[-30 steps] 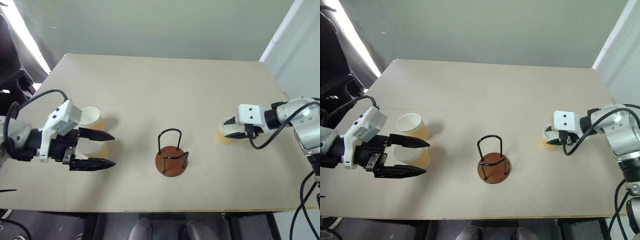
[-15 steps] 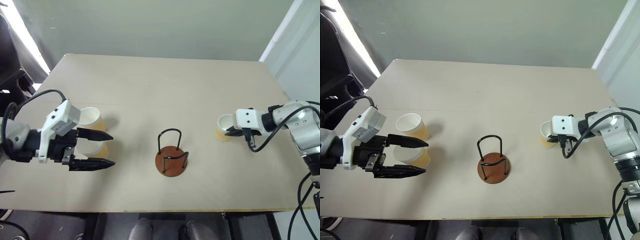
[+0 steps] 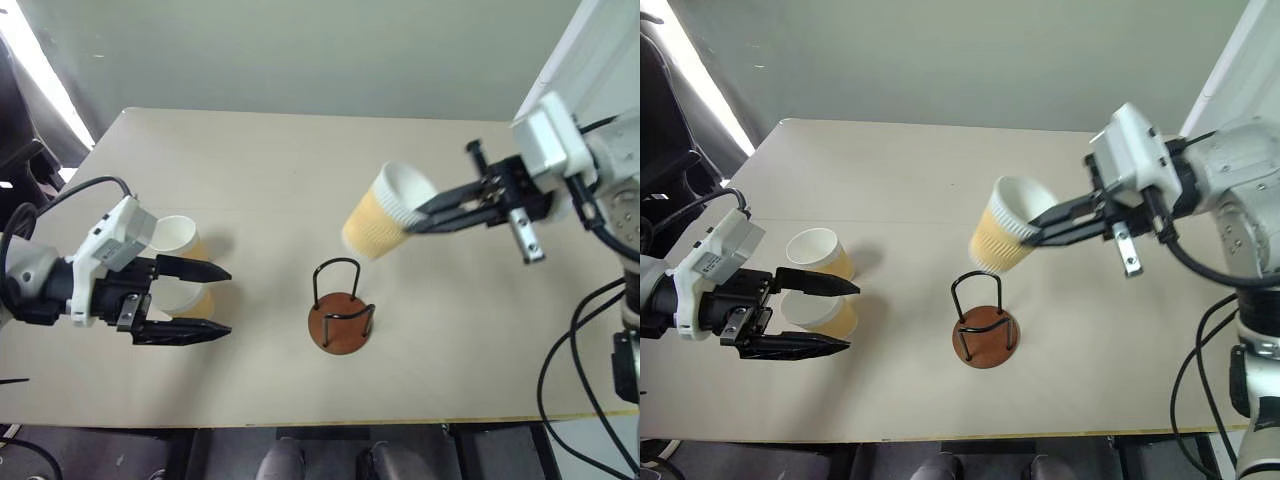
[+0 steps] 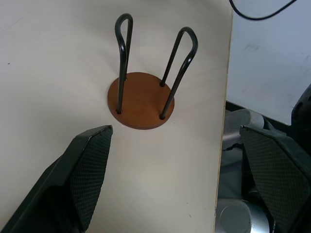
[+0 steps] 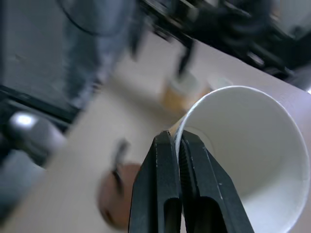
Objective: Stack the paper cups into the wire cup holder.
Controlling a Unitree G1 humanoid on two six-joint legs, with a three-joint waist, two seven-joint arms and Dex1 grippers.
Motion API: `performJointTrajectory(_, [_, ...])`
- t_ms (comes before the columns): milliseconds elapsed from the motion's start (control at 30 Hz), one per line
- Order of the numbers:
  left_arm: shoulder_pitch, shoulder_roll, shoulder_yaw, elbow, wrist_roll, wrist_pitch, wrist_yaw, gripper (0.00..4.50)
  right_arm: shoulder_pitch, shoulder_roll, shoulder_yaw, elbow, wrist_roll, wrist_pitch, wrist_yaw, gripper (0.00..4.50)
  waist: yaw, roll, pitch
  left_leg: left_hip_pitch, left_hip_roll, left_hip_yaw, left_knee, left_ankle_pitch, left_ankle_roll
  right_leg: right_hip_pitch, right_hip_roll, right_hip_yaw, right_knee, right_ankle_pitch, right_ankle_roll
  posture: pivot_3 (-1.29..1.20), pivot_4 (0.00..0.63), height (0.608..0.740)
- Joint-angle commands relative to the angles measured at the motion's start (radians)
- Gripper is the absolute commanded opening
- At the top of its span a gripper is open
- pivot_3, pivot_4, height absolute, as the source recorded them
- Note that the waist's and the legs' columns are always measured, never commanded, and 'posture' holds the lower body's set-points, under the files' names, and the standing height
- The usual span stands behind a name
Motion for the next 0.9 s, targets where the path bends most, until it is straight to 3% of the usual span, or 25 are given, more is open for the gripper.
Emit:
performJointTrajectory(33, [-0.007, -0.002, 0.012, -0.014, -0.006, -0.010, 0.004, 4.50, 0.025, 0.014, 0.021, -0.048, 0.002, 0.014, -0.046, 0.05, 0.002, 0.000, 0.000, 0.000, 0.000, 0.000, 0.000, 0.000, 0.000, 0.000, 0.000, 0.000, 0.000, 0.000, 0.000, 0.00, 0.150, 0.740])
performJointTrajectory(667, [0.010, 0.006, 0.103, -0.045, -0.074, 0.027, 0.012, 4.50, 0.119, 0.044, 0.163, -0.031, -0.191, -0.120, -0.085, 0.05, -0.001, 0.000, 0.000, 0.002, 0.000, 0.000, 0.001, 0.000, 0.000, 0.000, 0.000, 0.001, 0.001, 0.000, 0.000, 0.00, 0.150, 0.740])
performJointTrajectory(767, [0.018, 0.013, 0.093, -0.031, -0.047, 0.012, 0.009, 4.50, 0.122, 0.046, 0.175, -0.027, -0.211, -0.129, -0.088, 0.67, -0.001, 0.000, 0.000, 0.002, 0.000, 0.000, 0.001, 0.000, 0.000, 0.000, 0.000, 0.001, 0.001, 0.000, 0.000, 0.00, 0.150, 0.740])
performJointTrajectory(900, [0.031, 0.021, 0.086, -0.024, -0.014, -0.004, 0.006, 4.50, 0.121, 0.046, 0.178, -0.022, -0.225, -0.134, -0.093, 2.10, -0.001, 0.000, 0.000, 0.002, 0.000, 0.000, 0.001, 0.000, 0.000, 0.000, 0.000, 0.001, 0.001, 0.000, 0.000, 0.00, 0.150, 0.740])
